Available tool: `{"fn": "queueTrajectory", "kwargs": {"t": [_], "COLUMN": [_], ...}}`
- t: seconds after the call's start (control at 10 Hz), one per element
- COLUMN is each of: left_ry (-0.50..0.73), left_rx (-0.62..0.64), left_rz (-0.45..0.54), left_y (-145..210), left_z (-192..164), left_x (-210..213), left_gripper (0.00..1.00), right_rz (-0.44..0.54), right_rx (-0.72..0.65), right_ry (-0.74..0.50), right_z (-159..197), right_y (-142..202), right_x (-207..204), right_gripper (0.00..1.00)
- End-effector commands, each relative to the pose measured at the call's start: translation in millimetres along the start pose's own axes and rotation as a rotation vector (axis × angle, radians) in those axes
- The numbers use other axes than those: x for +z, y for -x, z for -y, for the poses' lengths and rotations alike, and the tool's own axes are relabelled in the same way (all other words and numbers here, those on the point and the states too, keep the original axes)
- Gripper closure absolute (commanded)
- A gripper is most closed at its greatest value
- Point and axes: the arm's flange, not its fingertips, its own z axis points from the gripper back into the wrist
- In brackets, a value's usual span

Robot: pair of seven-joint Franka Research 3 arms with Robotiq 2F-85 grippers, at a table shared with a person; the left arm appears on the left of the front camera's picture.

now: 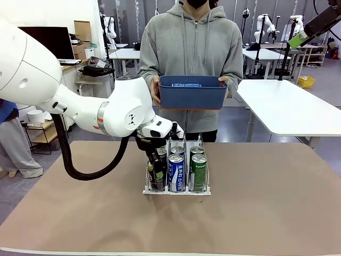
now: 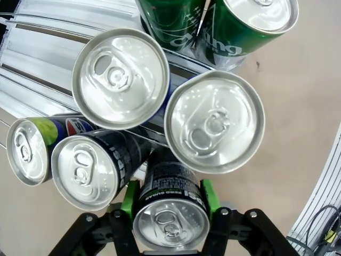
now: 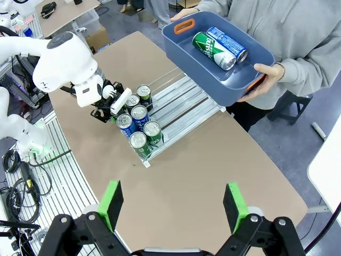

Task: Fill the beverage cans into the dispenser.
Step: Place the picked Pepsi coke in the line of the Automatic Can Dispenser with the same cans.

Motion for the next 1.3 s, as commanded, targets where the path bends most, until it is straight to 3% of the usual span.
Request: {"fn": "queueTrajectory", "kwargs": {"t": [0.0, 0.1, 0.2, 0.3, 0.4, 1.0, 1.1, 1.2], "left_ry": [0.047, -0.001, -0.044, -0.068, -0.098, -0.233, -0.150, -0.150], "left_rx": [0.005, 0.012, 0.022, 0.031, 0.046, 0.058, 0.066, 0.066], "left_rz": [-0.021, -0.018, -0.014, -0.004, 0.004, 0.040, 0.047, 0.047], "left_y": [1, 3, 4, 7, 9, 21, 14, 14], "left_z": [3, 9, 12, 18, 25, 43, 32, 32], "left_x": [-10, 0, 12, 22, 30, 58, 59, 59], "left_gripper": [0.22, 0.22, 0.02, 0.18, 0.00, 0.00, 0.00, 0.00], "right_rz": [-0.003, -0.003, -0.003, -0.003, -0.003, -0.003, -0.003, -0.003], "right_rx": [0.000, 0.000, 0.000, 0.000, 0.000, 0.000, 0.000, 0.000], "right_ry": [-0.002, -0.002, -0.002, -0.002, -0.002, -0.002, -0.002, -0.002], "right_z": [-1, -1, -1, -1, -1, -1, -1, -1], "right_y": [0, 0, 0, 0, 0, 0, 0, 0], "right_x": [-2, -2, -2, -2, -2, -2, -2, -2], "right_gripper": [0.00, 0.00, 0.00, 0.00, 0.00, 0.00, 0.00, 0.00]}}
